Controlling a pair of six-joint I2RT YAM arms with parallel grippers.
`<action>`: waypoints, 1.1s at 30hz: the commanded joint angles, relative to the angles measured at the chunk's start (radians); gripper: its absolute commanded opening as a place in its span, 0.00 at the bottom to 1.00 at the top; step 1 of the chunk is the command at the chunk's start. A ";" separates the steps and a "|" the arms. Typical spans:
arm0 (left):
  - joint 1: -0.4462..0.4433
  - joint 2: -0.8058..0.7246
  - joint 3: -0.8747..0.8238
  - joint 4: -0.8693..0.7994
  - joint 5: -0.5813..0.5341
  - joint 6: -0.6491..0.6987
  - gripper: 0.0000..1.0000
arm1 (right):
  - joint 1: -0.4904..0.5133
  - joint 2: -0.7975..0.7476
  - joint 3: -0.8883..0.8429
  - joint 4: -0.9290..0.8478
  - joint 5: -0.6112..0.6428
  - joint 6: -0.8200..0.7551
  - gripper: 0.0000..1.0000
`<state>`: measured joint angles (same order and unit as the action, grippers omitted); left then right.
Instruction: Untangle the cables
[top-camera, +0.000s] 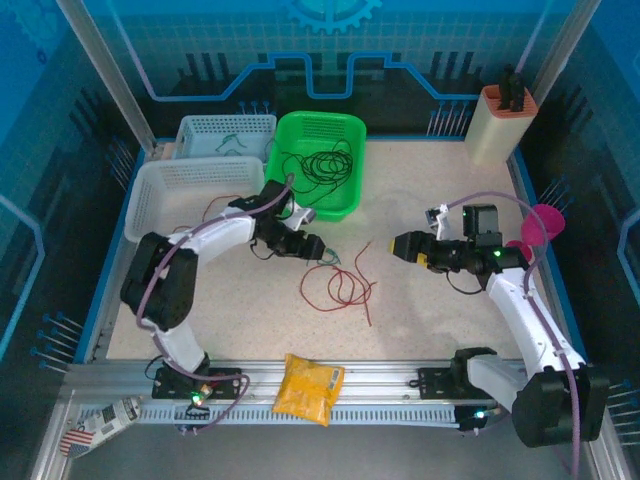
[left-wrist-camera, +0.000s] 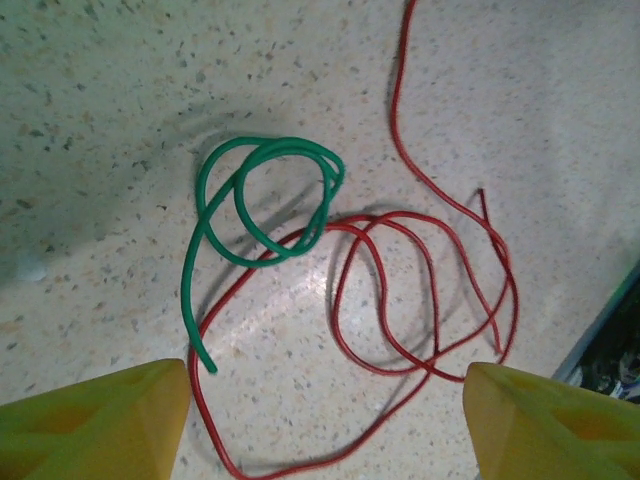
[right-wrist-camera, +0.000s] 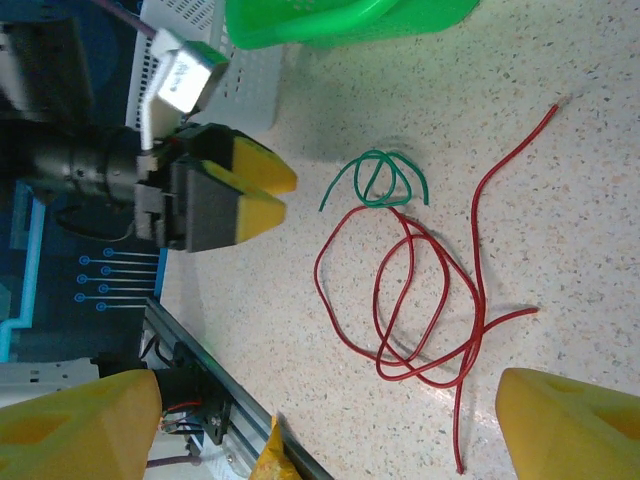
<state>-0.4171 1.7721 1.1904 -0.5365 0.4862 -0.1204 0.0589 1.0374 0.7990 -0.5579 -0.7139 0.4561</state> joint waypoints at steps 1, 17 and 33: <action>-0.020 0.049 0.049 0.014 -0.023 0.034 0.69 | 0.013 -0.026 -0.006 -0.006 0.001 0.006 0.88; -0.036 0.122 0.027 0.078 -0.095 0.020 0.54 | 0.012 0.001 0.001 0.004 -0.008 0.007 0.88; -0.035 -0.028 -0.117 0.230 -0.197 -0.020 0.59 | 0.013 -0.003 -0.004 0.004 -0.009 0.009 0.88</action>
<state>-0.4480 1.7138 1.0863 -0.3012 0.2878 -0.1318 0.0589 1.0401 0.7990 -0.5568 -0.7113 0.4564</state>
